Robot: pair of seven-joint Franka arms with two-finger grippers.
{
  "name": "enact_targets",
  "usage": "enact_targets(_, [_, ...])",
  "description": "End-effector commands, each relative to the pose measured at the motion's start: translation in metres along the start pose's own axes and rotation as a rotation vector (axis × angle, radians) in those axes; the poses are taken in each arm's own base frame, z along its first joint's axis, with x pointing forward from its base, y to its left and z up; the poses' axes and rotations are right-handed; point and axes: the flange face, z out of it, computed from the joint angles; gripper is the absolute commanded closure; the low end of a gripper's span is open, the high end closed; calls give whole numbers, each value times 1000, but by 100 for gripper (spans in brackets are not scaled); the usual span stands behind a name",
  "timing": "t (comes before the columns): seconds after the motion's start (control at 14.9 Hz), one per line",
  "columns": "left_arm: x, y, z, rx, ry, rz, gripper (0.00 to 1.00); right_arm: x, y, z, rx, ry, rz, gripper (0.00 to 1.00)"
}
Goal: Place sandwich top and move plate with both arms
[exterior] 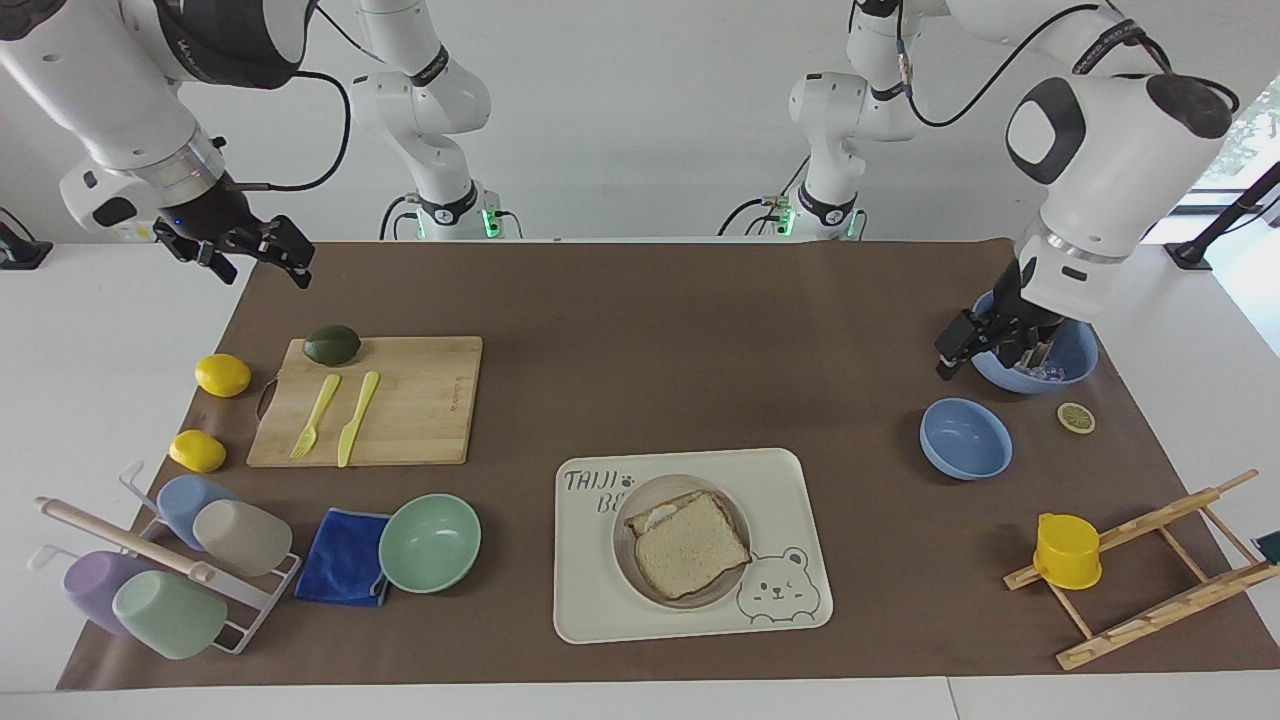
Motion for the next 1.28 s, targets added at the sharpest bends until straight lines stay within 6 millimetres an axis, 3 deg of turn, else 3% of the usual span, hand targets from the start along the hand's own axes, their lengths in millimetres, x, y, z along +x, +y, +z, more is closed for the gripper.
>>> enact_targets(0.0, [-36,-7,-17,28,-66,112,0,-8,0,-1,13,3,14,0])
enact_targets(0.2, [-38,17,-13,31,-69,146,0,-8,0,-1,13,1,14,0])
enact_targets(0.47, [-30,15,-9,28,-37,133,0,-8,0,-1,13,3,14,0])
enact_targets(0.67, [-31,13,5,73,-67,154,0,-8,0,-1,13,1,14,0])
enact_targets(1.21, [-29,11,2,86,-52,143,0,-8,0,-1,13,3,14,0])
